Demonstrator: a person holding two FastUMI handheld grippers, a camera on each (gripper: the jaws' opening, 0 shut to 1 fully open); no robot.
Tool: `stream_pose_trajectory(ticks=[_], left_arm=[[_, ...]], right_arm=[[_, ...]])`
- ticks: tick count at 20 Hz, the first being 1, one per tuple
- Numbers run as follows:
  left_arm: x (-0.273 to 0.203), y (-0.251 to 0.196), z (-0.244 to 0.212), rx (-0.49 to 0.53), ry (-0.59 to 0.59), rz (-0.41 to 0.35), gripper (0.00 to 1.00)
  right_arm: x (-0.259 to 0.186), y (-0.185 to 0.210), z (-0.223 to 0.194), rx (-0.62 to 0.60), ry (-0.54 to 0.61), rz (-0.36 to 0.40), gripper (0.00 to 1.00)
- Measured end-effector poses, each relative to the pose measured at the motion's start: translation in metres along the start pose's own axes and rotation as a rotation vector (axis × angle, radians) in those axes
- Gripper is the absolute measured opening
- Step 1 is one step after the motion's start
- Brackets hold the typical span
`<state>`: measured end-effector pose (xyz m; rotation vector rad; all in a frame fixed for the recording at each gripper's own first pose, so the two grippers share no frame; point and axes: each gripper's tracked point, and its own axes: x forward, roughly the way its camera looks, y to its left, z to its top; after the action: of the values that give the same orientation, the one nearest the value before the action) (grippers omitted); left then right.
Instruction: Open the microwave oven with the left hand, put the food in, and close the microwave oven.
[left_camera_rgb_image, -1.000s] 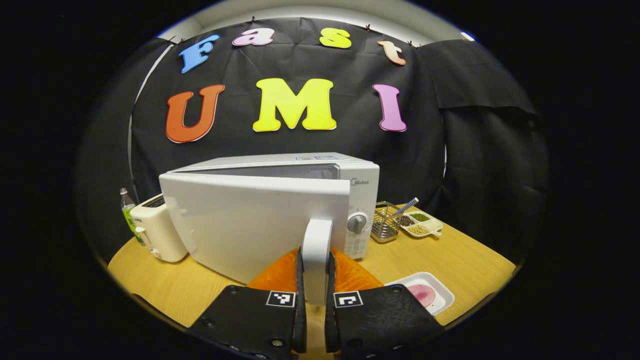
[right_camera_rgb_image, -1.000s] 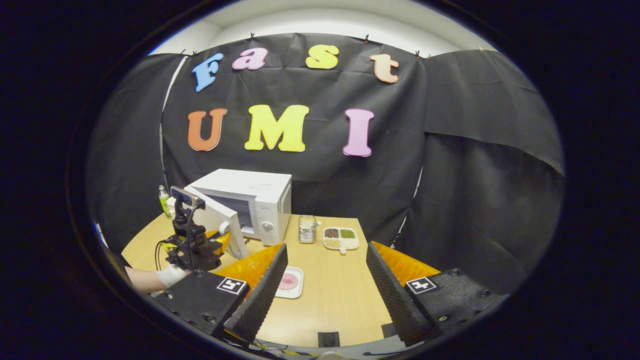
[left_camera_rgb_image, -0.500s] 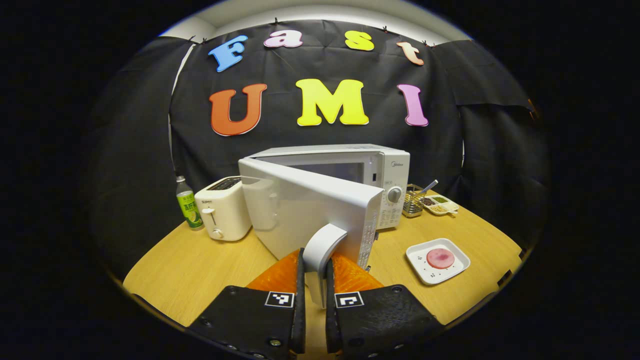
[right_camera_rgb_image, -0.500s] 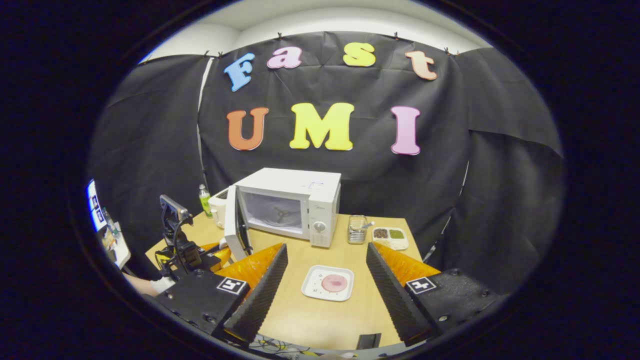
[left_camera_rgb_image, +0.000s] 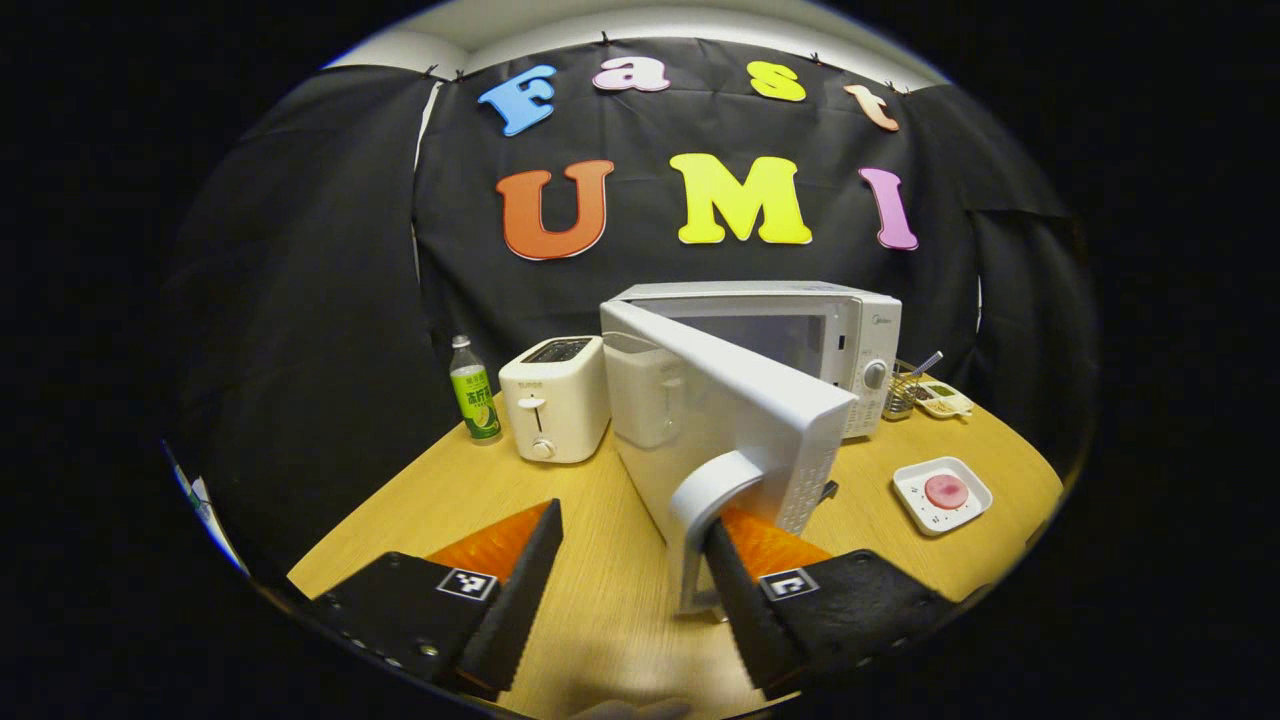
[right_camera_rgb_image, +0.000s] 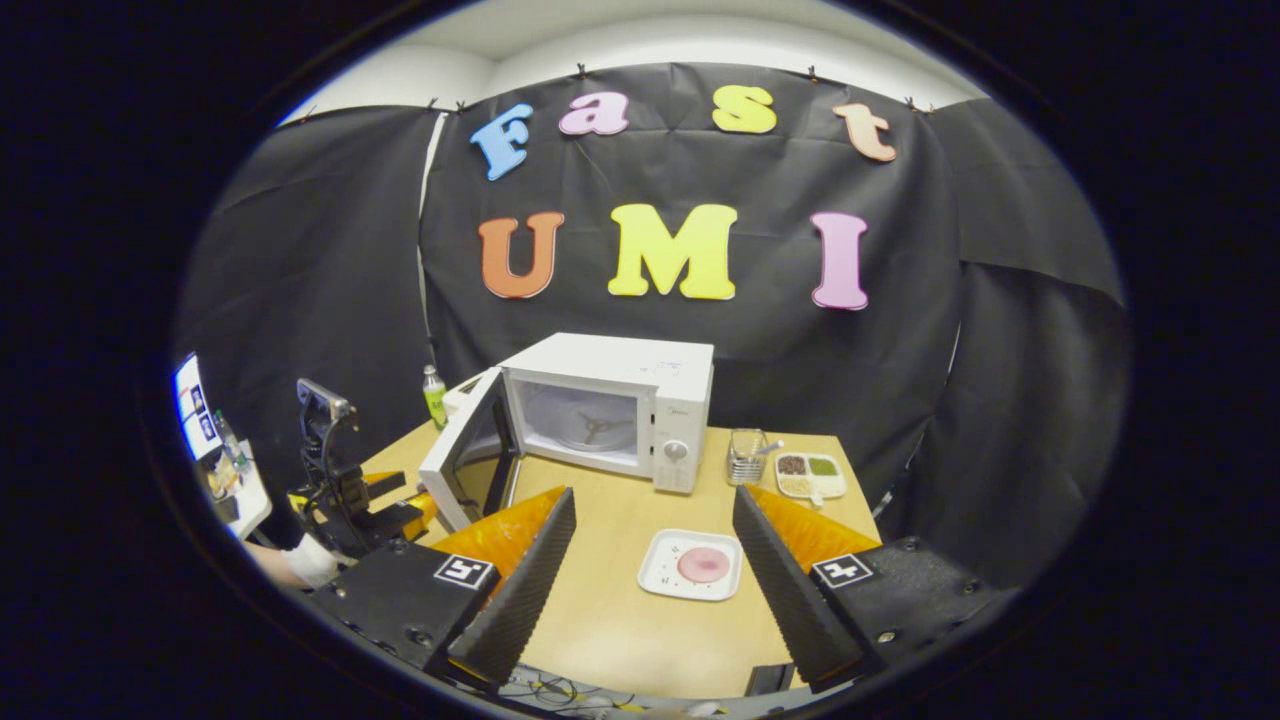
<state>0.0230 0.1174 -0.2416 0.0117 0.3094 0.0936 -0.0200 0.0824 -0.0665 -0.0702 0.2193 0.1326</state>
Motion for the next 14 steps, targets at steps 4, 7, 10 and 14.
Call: stream_pose_trajectory(ticks=[4,7,10,14], left_arm=[[-0.008,0.018,-0.002,-0.009,0.007,0.044,0.94],[-0.014,0.026,-0.006,-0.055,0.040,0.047,0.95],[-0.024,0.038,-0.007,-0.042,0.031,0.052,0.95],[-0.039,0.079,-0.009,-0.005,0.021,0.144,0.95]], right_arm=[[0.007,-0.010,-0.012,0.006,0.028,-0.011,1.00],[0.018,-0.018,-0.021,0.009,0.041,-0.017,1.00],[0.033,-0.021,-0.032,0.026,0.064,-0.009,1.00],[0.053,-0.019,-0.044,0.012,0.084,0.015,1.00]])
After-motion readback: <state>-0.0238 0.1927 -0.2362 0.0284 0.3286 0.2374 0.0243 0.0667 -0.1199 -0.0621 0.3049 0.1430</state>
